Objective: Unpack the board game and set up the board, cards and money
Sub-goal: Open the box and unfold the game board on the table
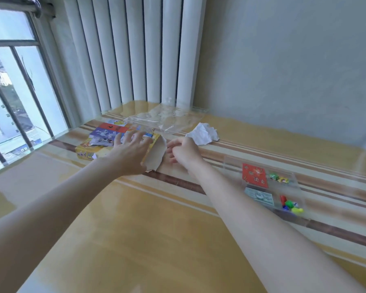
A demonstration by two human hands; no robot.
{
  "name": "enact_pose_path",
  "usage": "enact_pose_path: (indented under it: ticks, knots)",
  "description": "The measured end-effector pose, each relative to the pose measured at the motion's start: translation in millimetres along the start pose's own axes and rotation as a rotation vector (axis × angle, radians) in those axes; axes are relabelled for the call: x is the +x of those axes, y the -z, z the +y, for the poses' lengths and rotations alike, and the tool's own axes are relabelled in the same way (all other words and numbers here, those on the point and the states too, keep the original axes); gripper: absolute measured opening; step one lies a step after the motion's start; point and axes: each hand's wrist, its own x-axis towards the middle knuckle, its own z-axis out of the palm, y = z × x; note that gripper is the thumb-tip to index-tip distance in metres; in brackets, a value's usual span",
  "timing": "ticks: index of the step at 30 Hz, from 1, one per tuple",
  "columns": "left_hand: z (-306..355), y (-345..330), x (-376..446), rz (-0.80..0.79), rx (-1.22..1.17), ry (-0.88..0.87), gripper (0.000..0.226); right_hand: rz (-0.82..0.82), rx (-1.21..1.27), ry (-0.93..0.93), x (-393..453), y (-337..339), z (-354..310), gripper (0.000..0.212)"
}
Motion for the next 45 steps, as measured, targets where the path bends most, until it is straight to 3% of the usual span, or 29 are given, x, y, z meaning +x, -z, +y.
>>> enact_pose_path:
  ticks: [3, 6, 8, 11, 14, 16, 18, 20, 23, 27, 30, 42, 45]
  knots:
    - [23.0, 6.0, 3.4, 0.092, -0.064, -0.103, 0.064, 0.020, 0.026, -0.020, -9.9, 28.8, -0.3, 0.031]
    - [26.3, 5.9, 14.1, -0.007, -0.133, 0.160, 0.051, 0.083, 0.036, -0.034, -18.5, 54.6, 6.1, 0.030]
    - [25.8, 2.9, 14.8, -0.065, -0.089, 0.236, 0.043, 0.144, -0.038, 0.002, -21.7, 73.2, 16.2, 0.028]
    - [32.2, 0.9, 10.2, 0.028, 0.051, 0.213, 0.039, 0.054, -0.605, 0.101, -29.6, 96.0, 32.0, 0.019]
    - [43.6, -0.1, 8.7, 0.274, 0.163, 0.097, 0.025, -0.191, -1.034, -0.005, -44.5, 100.4, 43.1, 0.038]
    - [46.5, 3.5, 6.7, 0.477, 0.183, 0.024, 0.007, -0.218, -1.027, -0.073, -53.3, 98.4, 45.6, 0.044]
    - [45.4, 11.9, 2.0, 0.600, 0.176, -0.019, 0.011, -0.177, -1.007, -0.137, -57.6, 96.9, 46.1, 0.039]
    - [46.3, 25.6, -7.1, 0.667, 0.162, -0.118, 0.009, -0.127, -1.075, -0.195, -59.6, 97.2, 46.2, 0.031]
    - [50.9, 41.4, -11.7, 0.762, 0.178, -0.214, 0.015, -0.042, -1.139, -0.258, -63.4, 101.6, 49.9, 0.040]
    - [76.5, 49.5, -11.3, 0.875, 0.184, -0.344, 0.031, 0.136, -1.282, -0.203, -81.8, 118.7, 60.4, 0.037]
    - [109.6, 57.4, -12.5, 0.966, 0.137, -0.461, 0.027, 0.204, -1.217, -0.187, -97.0, 136.1, 74.4, 0.041]
    - [227.9, 38.3, 2.5, 1.013, 0.056, -0.737, 0.020, 0.303, -1.301, -0.206, -147.9, 246.0, 118.3, 0.054]
    - [250.6, 41.8, 6.0, 1.016, 0.042, -0.762, 0.021, 0.345, -1.267, -0.169, -148.8, 270.6, 122.9, 0.036]
